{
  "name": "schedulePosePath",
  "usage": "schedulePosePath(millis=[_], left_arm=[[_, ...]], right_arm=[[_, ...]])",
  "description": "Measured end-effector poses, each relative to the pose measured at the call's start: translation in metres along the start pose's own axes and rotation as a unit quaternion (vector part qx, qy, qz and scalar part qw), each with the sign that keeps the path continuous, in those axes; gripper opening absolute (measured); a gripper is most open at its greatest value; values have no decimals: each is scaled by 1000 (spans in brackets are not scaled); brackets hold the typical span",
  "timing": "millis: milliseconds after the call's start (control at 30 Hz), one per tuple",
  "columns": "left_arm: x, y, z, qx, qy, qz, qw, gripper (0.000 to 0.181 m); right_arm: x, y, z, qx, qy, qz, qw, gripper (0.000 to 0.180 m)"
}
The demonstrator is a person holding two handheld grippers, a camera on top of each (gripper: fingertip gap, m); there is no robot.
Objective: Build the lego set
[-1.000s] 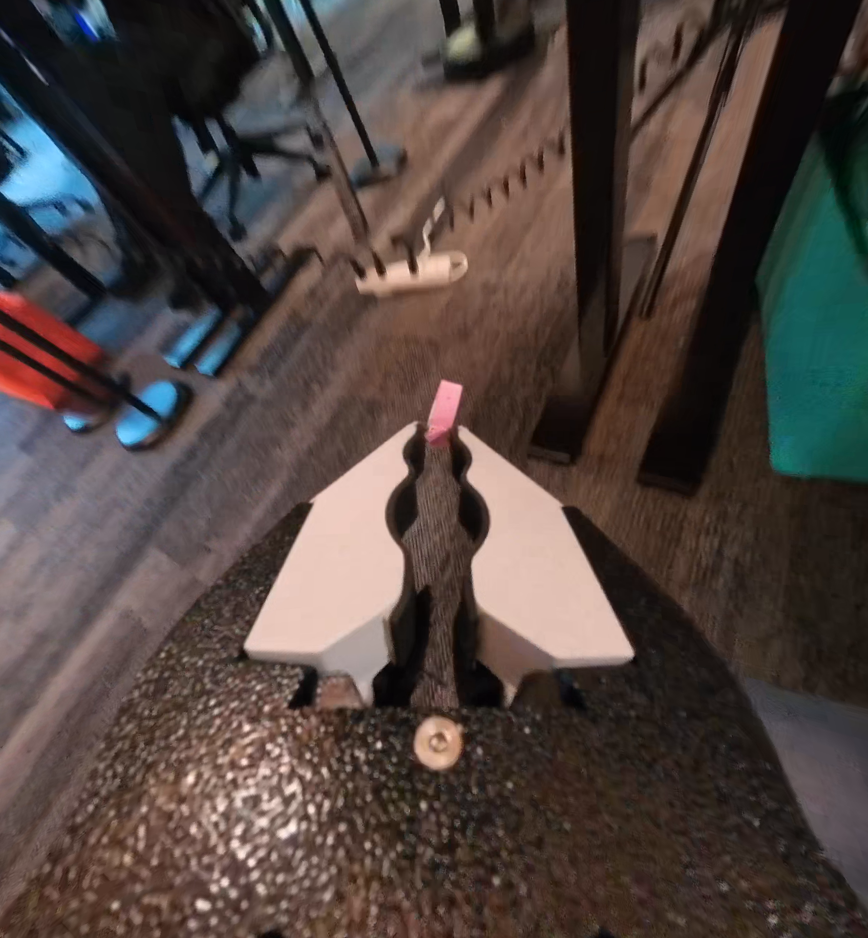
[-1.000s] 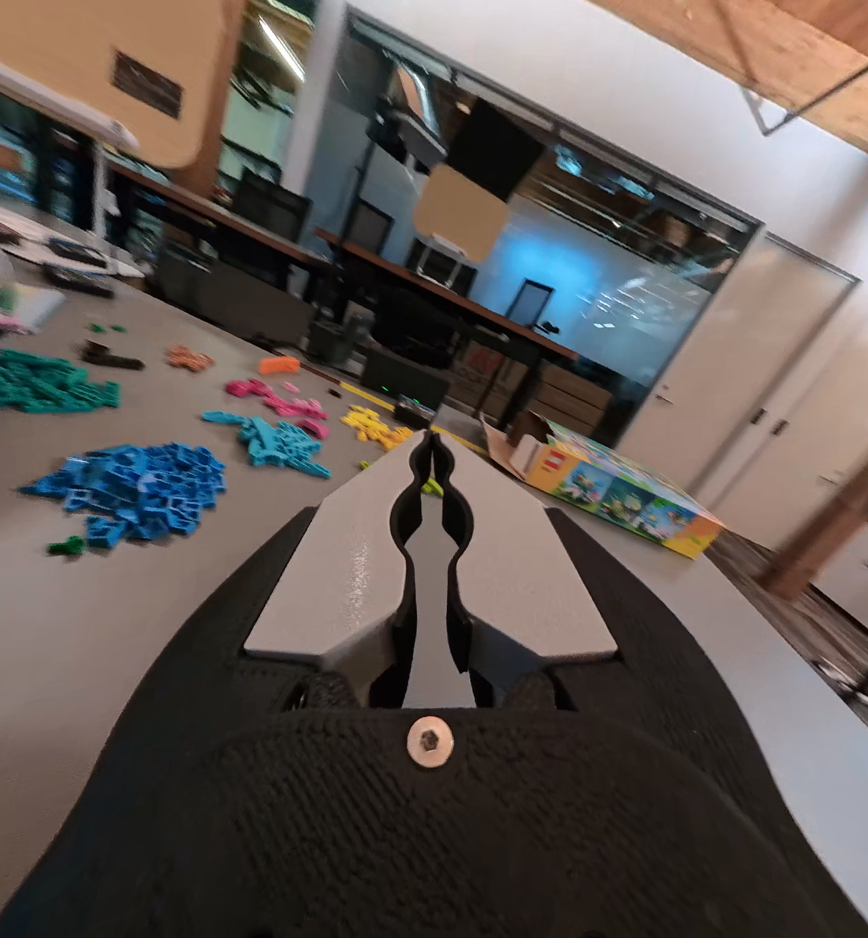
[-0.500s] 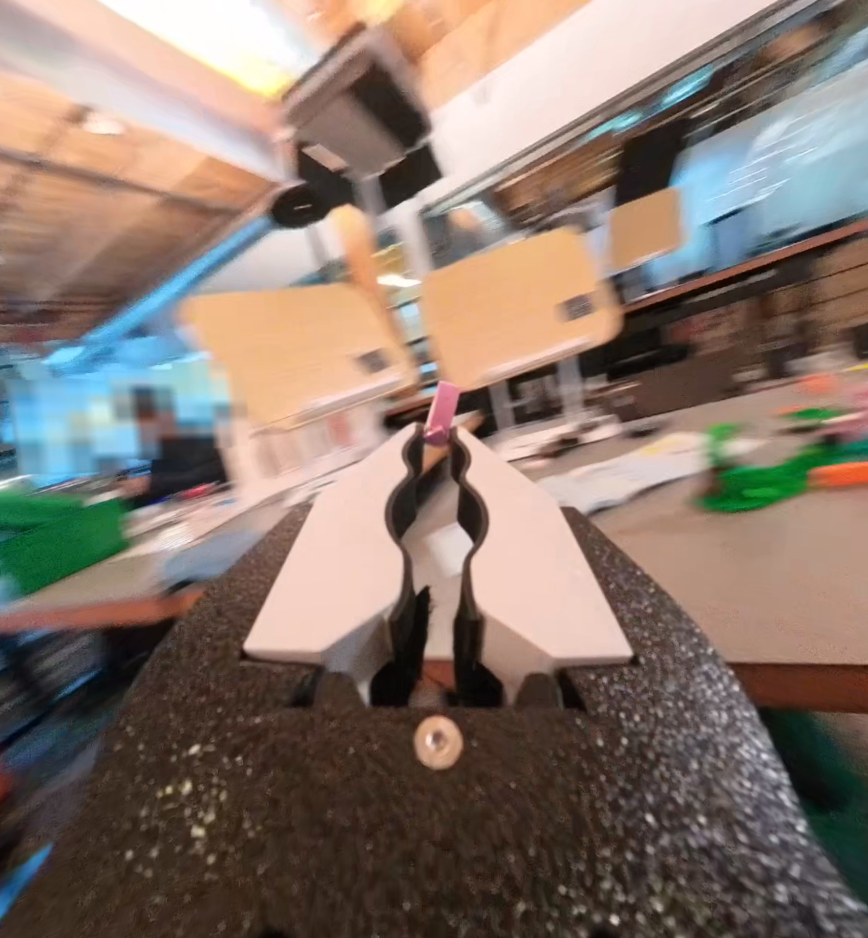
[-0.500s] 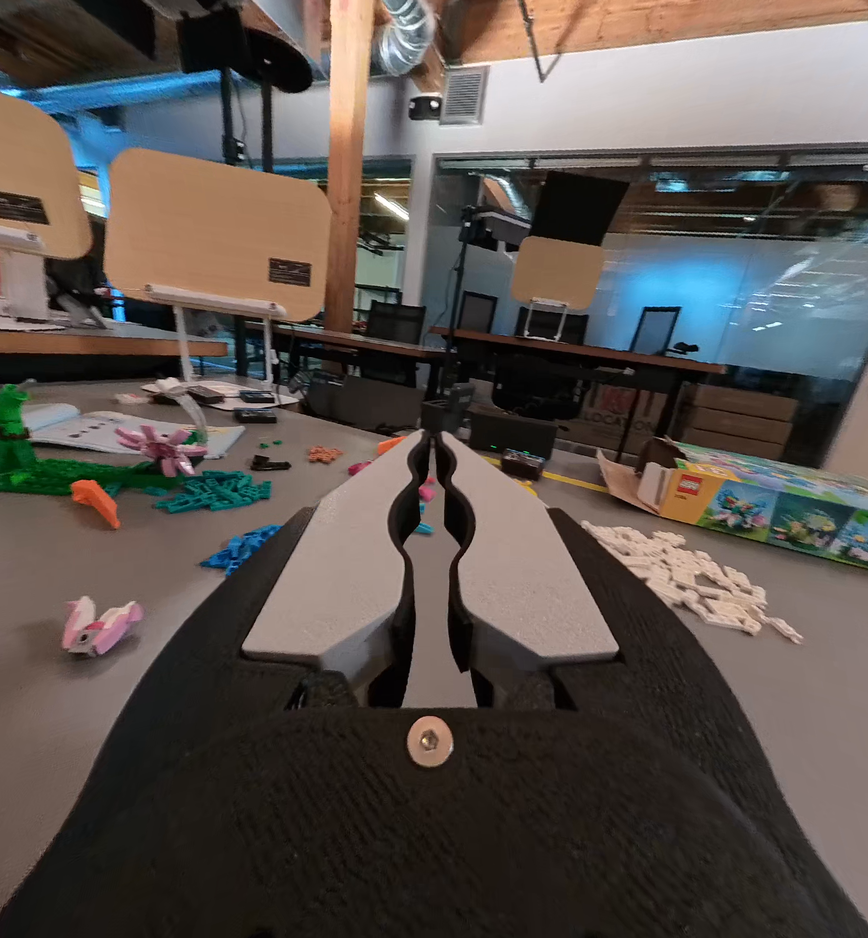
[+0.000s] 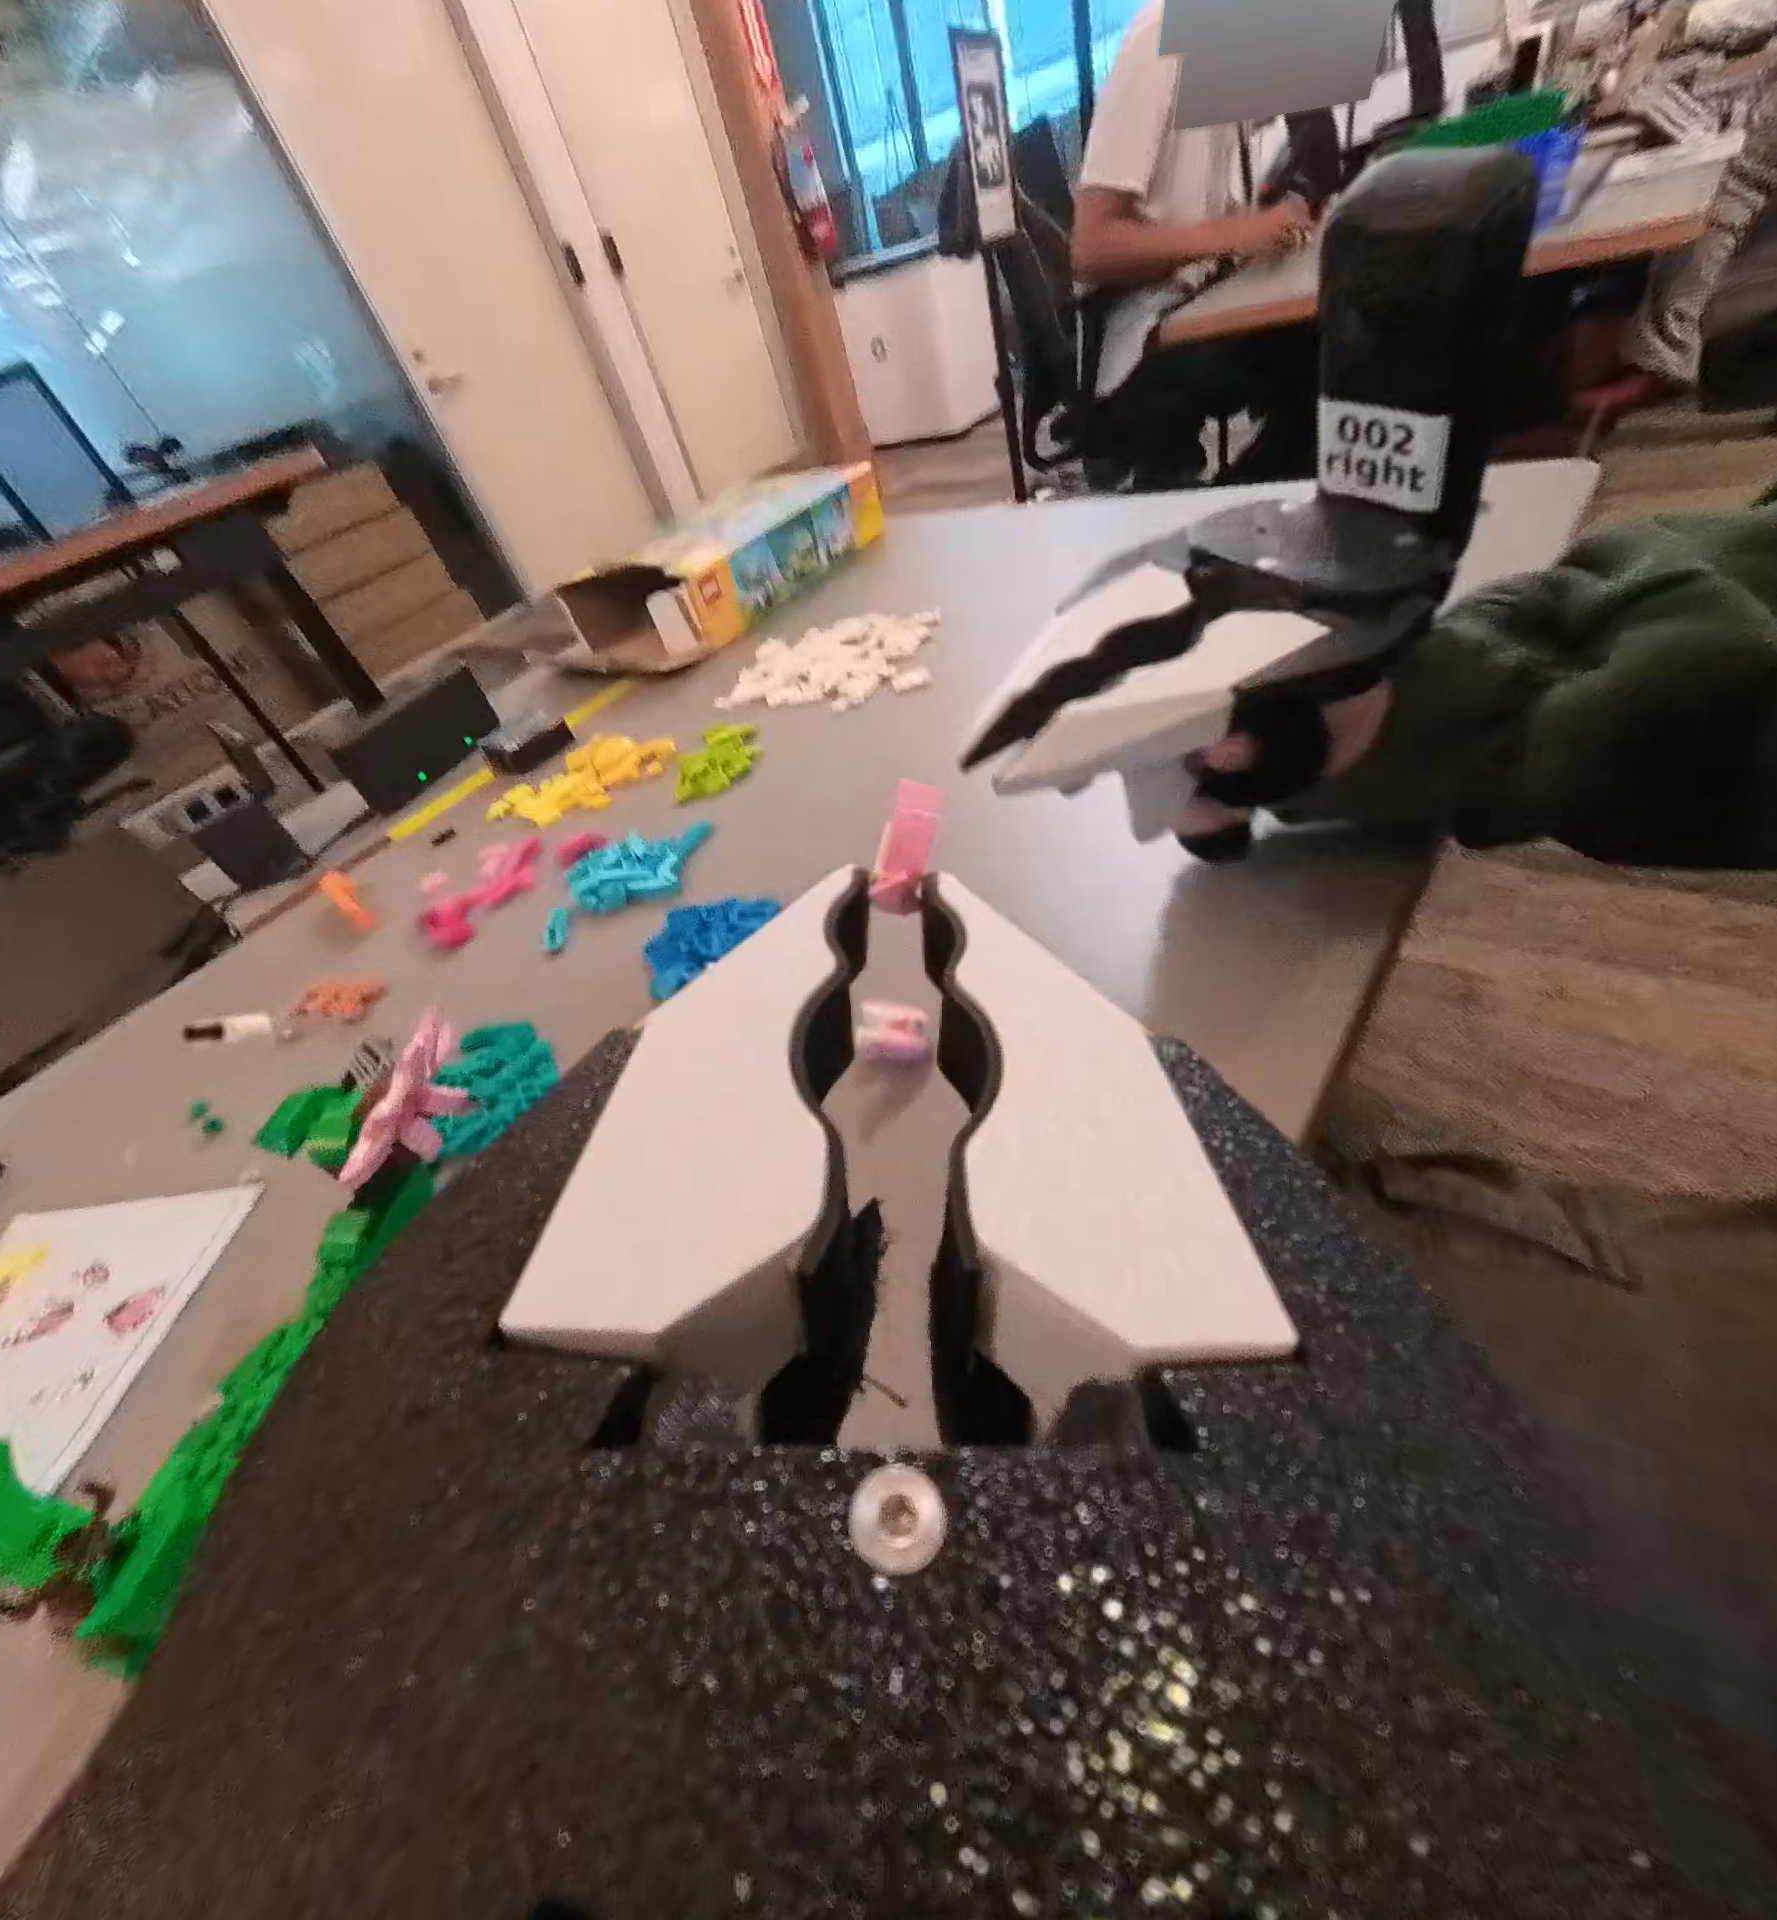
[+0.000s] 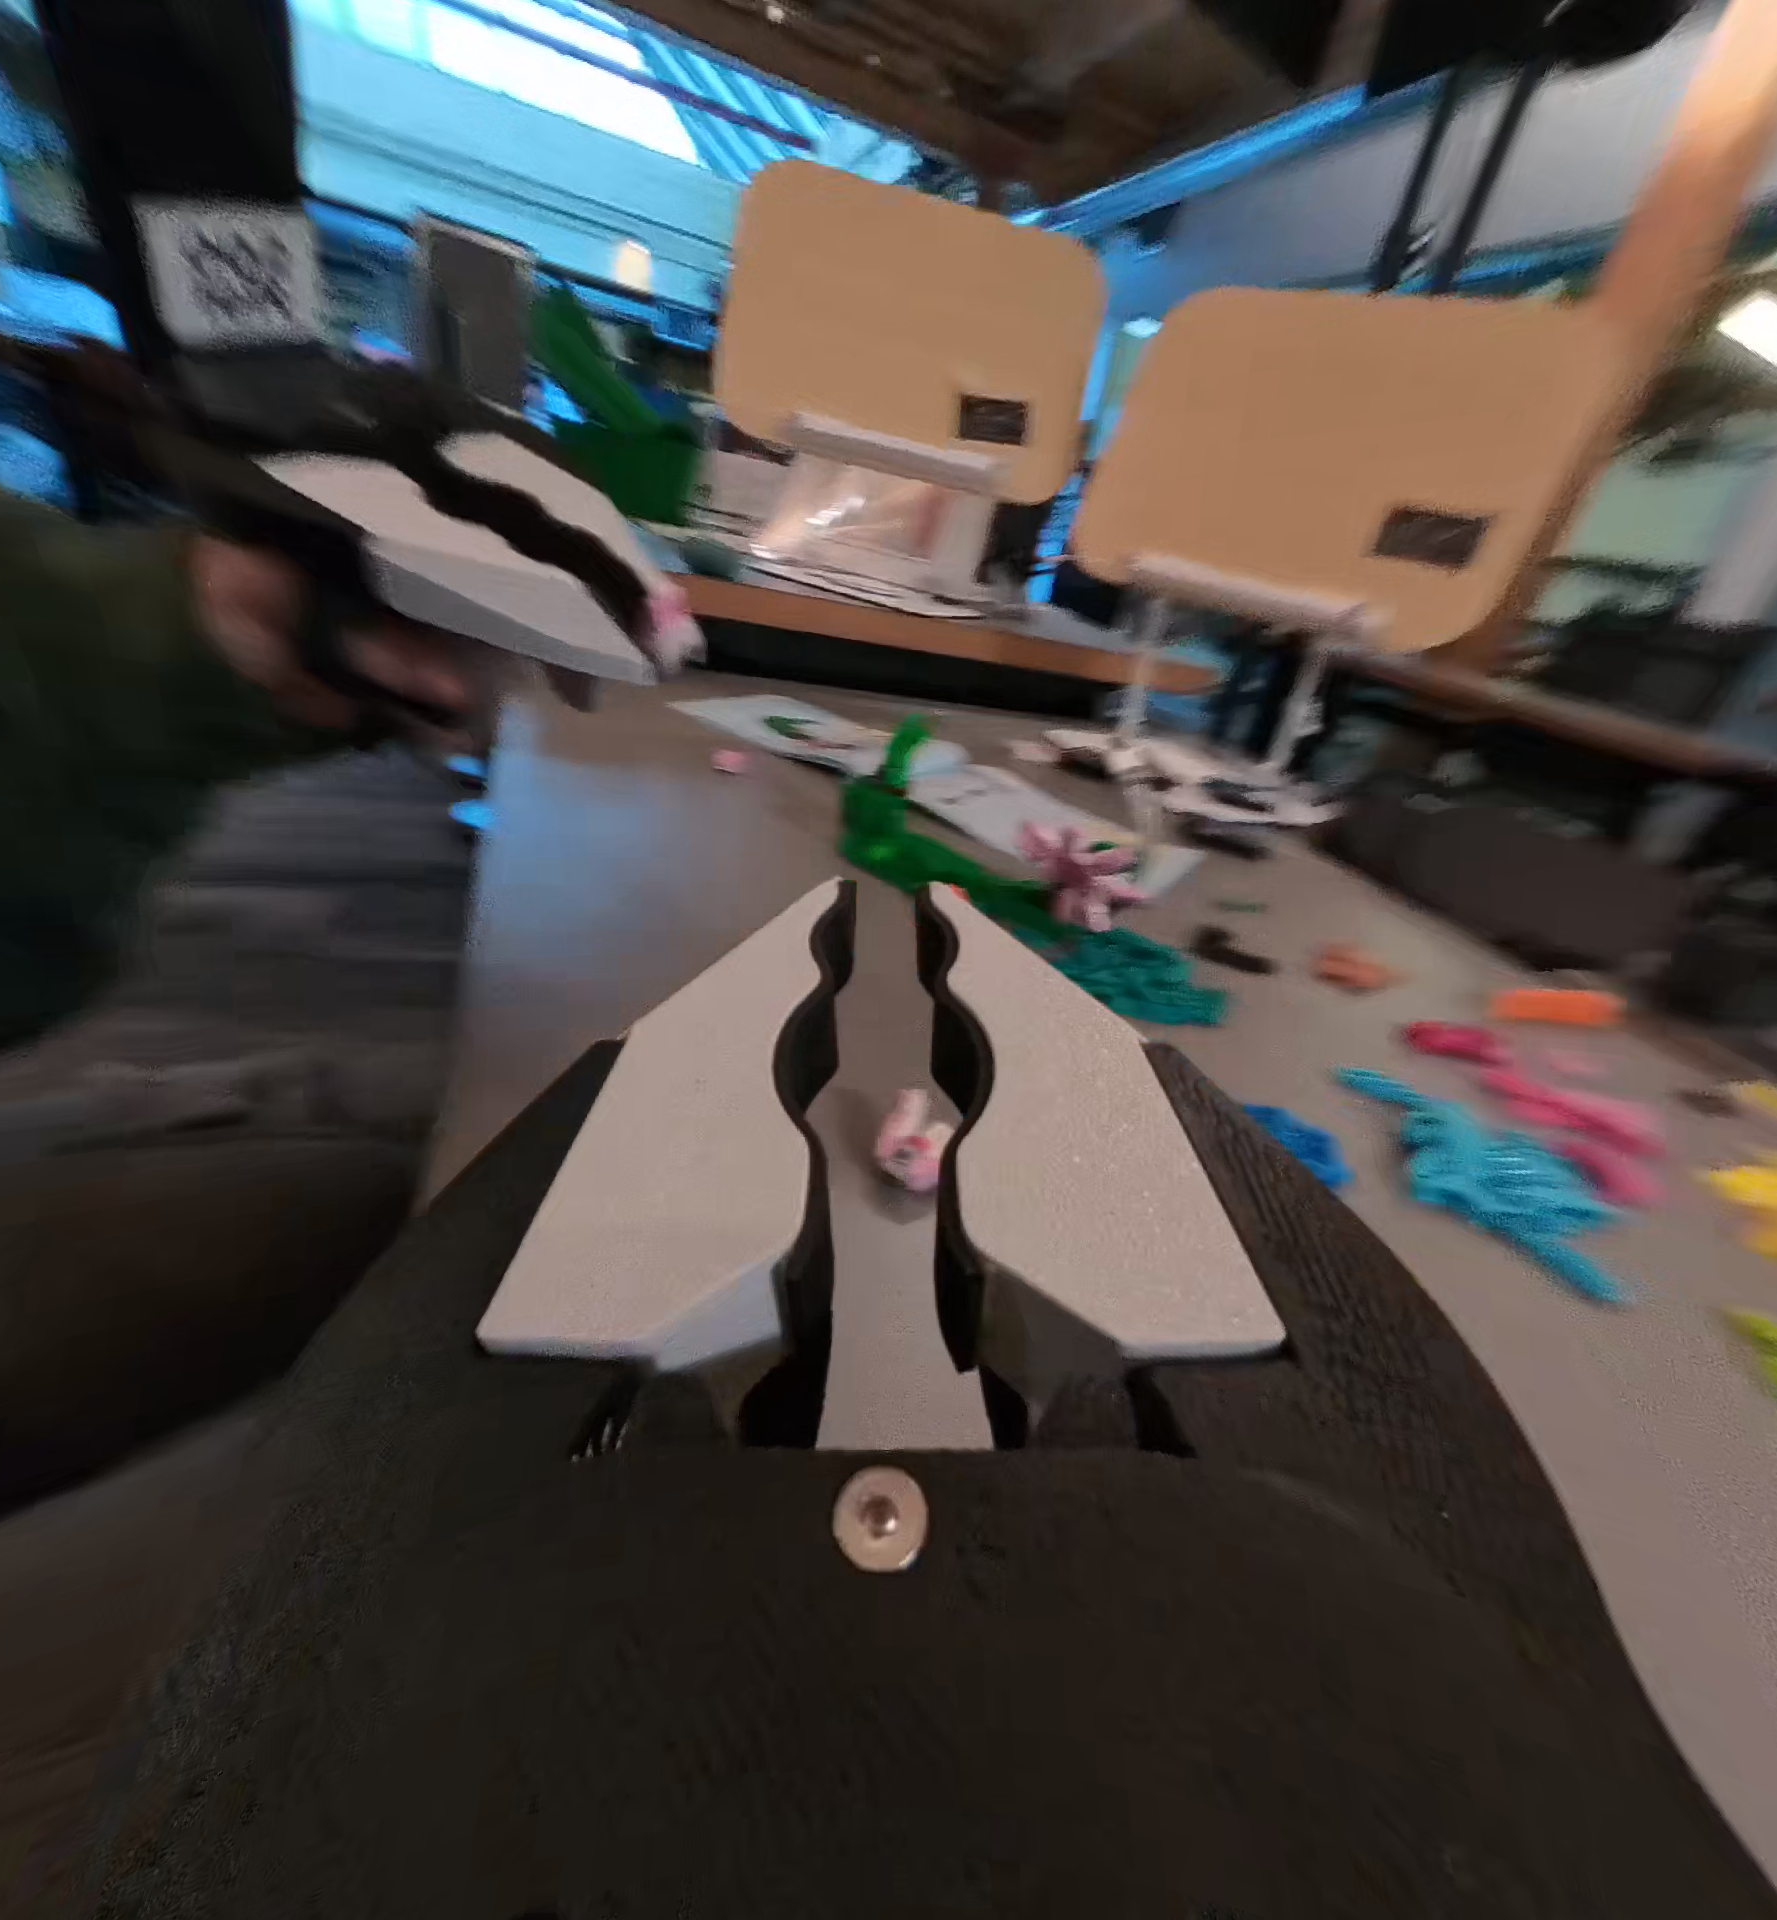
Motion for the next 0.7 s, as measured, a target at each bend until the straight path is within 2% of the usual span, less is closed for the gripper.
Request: schedulePosePath(millis=[33,133,200,300,367,467,700], left_arm=[[1,-7,1,-10,0,0,1000,8],[3,-21,6,-50,-42,20,998,7],[8,-29,0,-20,-109,64,992,7],[7,-37,-3,5,-232,109,967,7],[5,-44,-4,8,-299,127,946,7],[3,-57,-10,27,-346,134,928,8],[-5,-81,-22,50,-379,104,918,7]], right_arm=[[-1,-3,1,-2,-24,22,999,13],[-13,-7,3,-43,-58,47,996,16],[-13,-7,6,-64,-89,91,990,17],[-7,-9,6,-52,-102,139,984,17],[-9,-12,5,-38,-85,115,989,17],[-14,-13,-1,-15,-75,79,994,11],[-16,-16,-9,31,-64,54,996,9]])
Point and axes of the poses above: each gripper's, where its closed fingertips meet, y back along the fingers, z out of its top, x = y × z across the jaws, the point moved 4 cm from there along y, back along the fingers, and after that the axes turned 6 degrees about x, right-handed, at the moved point
